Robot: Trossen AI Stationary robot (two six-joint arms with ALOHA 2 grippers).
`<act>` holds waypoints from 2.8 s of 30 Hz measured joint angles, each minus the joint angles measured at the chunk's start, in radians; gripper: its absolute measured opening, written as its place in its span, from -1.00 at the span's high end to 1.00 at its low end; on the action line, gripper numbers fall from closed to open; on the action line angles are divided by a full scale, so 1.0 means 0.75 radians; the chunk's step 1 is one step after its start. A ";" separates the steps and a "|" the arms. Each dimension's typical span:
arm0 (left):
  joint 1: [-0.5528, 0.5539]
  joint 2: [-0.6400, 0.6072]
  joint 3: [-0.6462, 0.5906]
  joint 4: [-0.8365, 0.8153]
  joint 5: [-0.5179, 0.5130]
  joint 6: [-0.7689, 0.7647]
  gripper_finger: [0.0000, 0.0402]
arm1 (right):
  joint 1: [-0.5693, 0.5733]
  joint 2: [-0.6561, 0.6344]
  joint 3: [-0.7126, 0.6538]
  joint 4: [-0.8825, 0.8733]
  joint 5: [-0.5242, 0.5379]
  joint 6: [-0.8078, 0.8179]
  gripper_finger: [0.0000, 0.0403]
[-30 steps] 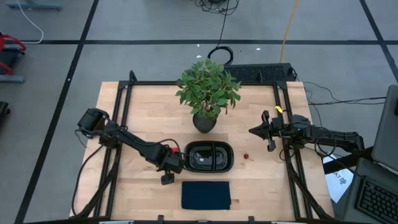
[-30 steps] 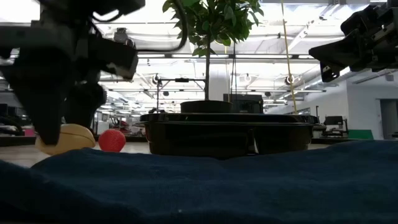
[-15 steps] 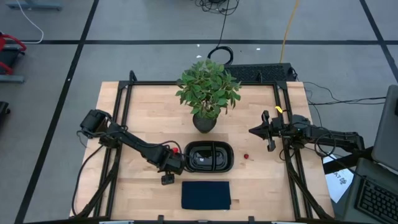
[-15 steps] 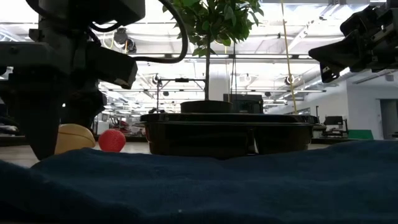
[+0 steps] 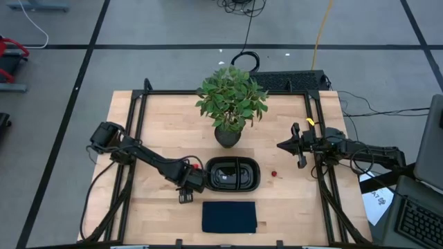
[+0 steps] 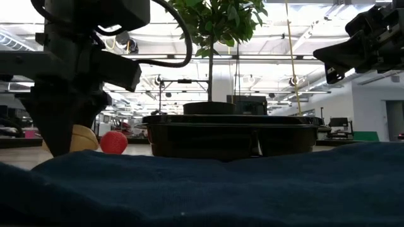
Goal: Pick and placing Produce into tupperware
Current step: Put the brown potato into the black container
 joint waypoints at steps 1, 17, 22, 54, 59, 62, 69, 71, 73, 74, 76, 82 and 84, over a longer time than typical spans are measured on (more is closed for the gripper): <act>-0.001 0.002 0.012 -0.015 0.010 0.014 0.21 | 0.000 0.000 0.000 0.000 0.000 0.000 1.00; 0.000 0.002 0.224 -0.200 -0.005 0.209 0.08 | 0.000 0.000 0.000 0.000 0.000 0.000 1.00; 0.029 0.001 0.318 -0.336 -0.016 0.240 0.08 | 0.000 0.000 0.000 0.000 0.000 0.000 1.00; 0.155 -0.338 0.613 -0.627 -0.419 0.348 0.07 | 0.000 -0.001 0.000 0.000 0.000 0.023 1.00; 0.163 -0.320 0.611 -0.615 -0.418 0.357 0.07 | 0.001 0.000 0.000 0.000 0.000 0.023 1.00; 0.165 -0.324 0.611 -0.581 -0.418 0.362 0.07 | 0.000 0.000 0.000 0.000 0.000 0.023 1.00; 0.180 -0.317 0.600 -0.519 -0.424 0.351 0.07 | 0.000 -0.001 0.000 0.000 0.000 0.023 1.00; 0.211 -0.299 0.574 -0.418 -0.410 0.365 0.07 | 0.000 -0.001 0.000 0.000 0.001 0.023 1.00; 0.240 -0.279 0.535 -0.323 -0.353 0.429 0.07 | 0.000 -0.001 0.000 0.001 0.001 0.023 1.00; 0.254 -0.260 0.523 -0.259 -0.315 0.473 0.07 | 0.000 -0.001 0.000 0.001 0.001 0.023 1.00; 0.270 -0.232 0.504 -0.134 -0.240 0.552 0.07 | 0.000 -0.001 0.000 0.002 0.001 0.023 1.00; 0.281 -0.115 0.499 0.040 -0.174 0.728 0.07 | 0.000 0.006 -0.001 0.007 0.001 0.023 1.00; 0.281 -0.077 0.500 0.099 -0.168 0.790 0.07 | 0.001 0.007 -0.001 0.001 0.001 0.024 1.00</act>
